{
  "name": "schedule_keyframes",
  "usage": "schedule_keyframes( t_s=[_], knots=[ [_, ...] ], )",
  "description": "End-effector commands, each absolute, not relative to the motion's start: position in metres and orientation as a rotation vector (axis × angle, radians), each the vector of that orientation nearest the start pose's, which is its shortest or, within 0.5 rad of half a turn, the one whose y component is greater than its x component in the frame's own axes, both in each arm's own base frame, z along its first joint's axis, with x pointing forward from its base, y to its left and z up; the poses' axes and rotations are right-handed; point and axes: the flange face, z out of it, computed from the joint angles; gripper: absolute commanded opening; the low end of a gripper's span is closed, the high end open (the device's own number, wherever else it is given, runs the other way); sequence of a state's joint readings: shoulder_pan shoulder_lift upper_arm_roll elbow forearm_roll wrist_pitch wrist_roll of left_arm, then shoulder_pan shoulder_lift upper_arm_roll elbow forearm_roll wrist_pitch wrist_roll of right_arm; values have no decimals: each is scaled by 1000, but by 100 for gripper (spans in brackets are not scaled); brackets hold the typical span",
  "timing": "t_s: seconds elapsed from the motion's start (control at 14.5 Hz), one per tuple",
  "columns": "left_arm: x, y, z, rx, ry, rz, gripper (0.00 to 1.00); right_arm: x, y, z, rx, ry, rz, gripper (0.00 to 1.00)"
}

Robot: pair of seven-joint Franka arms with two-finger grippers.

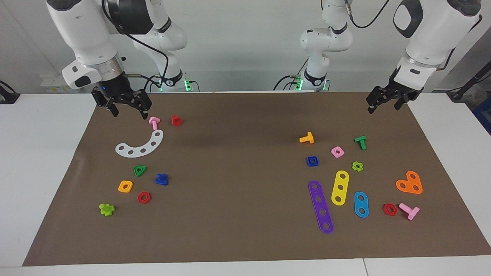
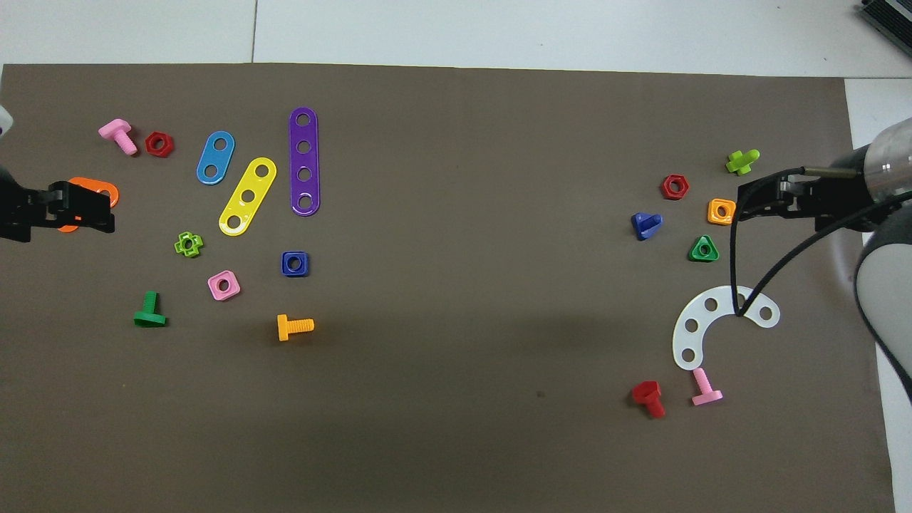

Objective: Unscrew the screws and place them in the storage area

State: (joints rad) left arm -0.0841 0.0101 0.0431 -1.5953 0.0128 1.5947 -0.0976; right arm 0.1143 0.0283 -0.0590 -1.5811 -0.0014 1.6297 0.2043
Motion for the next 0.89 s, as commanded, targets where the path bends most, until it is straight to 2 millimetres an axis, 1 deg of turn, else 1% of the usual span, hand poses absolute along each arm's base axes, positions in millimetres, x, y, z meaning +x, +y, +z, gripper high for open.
schedule_keyframes(
  t_s=[0.0, 0.21, 0.41, 0.48, 0.55, 0.69, 0.76, 0.83],
  knots=[
    [551, -18, 610, -3136, -113, 4, 100, 559, 27, 621, -3116, 182, 1, 100],
    [551, -20, 609, -3136, -108, 7, 100, 560, 30, 623, -3114, 172, -13, 100],
    [551, -18, 610, -3136, -113, 4, 100, 561, 39, 623, -3119, 153, -14, 100],
    [551, -18, 609, -3135, -113, 7, 100, 561, 38, 624, -3121, 153, -14, 100],
    [550, -20, 610, -3136, -108, 7, 100, 560, 41, 629, -3119, 146, -30, 100],
    [551, -20, 610, -3136, -108, 4, 100, 559, 47, 628, -3119, 129, -18, 100],
    [550, -19, 610, -3136, -110, 7, 100, 558, 44, 628, -3121, 136, -9, 100],
    [550, -20, 610, -3136, -108, 7, 100, 558, 47, 626, -3122, 127, -2, 100]
  ],
)
